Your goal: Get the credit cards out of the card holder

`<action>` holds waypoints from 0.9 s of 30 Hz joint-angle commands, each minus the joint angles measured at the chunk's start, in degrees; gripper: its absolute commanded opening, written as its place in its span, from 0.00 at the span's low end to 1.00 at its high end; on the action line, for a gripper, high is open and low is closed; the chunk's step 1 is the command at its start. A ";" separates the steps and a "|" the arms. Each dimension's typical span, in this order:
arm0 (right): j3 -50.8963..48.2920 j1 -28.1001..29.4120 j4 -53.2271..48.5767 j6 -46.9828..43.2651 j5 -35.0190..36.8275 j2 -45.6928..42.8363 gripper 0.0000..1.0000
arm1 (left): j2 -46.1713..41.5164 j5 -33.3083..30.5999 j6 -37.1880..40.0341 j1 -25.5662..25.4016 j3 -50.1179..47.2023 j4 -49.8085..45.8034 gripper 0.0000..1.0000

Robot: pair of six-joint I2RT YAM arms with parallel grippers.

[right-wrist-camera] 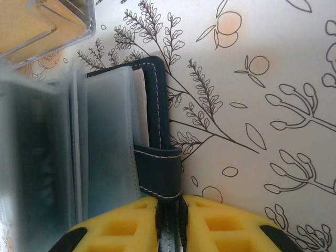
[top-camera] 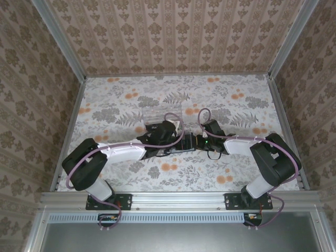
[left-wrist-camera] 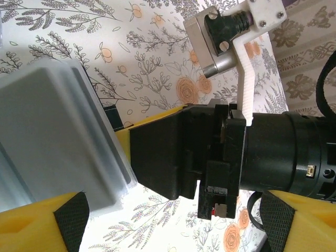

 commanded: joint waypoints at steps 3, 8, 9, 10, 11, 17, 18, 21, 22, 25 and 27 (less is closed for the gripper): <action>-1.32 1.39 -3.62 0.63 -1.70 2.20 0.22 | 0.79 0.24 1.24 -0.13 1.01 0.01 0.88; -1.36 0.86 -5.63 0.04 0.18 -0.21 0.24 | -2.72 -1.97 2.12 0.97 -1.13 -2.60 0.88; -1.19 0.80 -6.50 -0.07 1.22 -1.07 0.25 | -3.82 -2.48 2.27 1.50 -1.93 -3.26 0.88; -1.25 0.77 -7.22 -0.12 2.27 -1.96 0.26 | -4.71 -2.81 2.38 2.07 -2.69 -3.83 0.88; -1.31 0.71 -7.85 -0.27 3.29 -3.05 0.26 | -5.72 -3.14 2.46 2.73 -3.49 -4.72 0.88; 0.27 1.00 -11.13 -2.38 4.46 -8.42 0.27 | -9.08 -3.44 2.39 7.29 -9.30 -5.52 0.70; 0.87 1.10 -11.67 -2.71 4.40 -8.65 0.27 | -9.05 -3.44 2.25 7.94 -10.10 -5.45 0.62; 1.73 1.57 -10.66 -3.33 2.28 -8.16 0.24 | -8.29 -2.50 2.29 9.59 -11.75 -4.73 0.39; 1.97 1.77 -10.11 -3.33 1.49 -7.82 0.24 | -7.95 -2.21 2.37 10.00 -12.08 -4.56 0.34; 3.20 2.98 -8.91 -2.89 0.18 -6.34 0.27 | -6.96 -2.27 2.30 10.59 -13.05 -4.13 0.20; 4.24 3.80 -8.51 -2.54 -0.01 -5.25 0.28 | -6.41 -2.25 1.86 10.78 -13.79 -3.39 0.14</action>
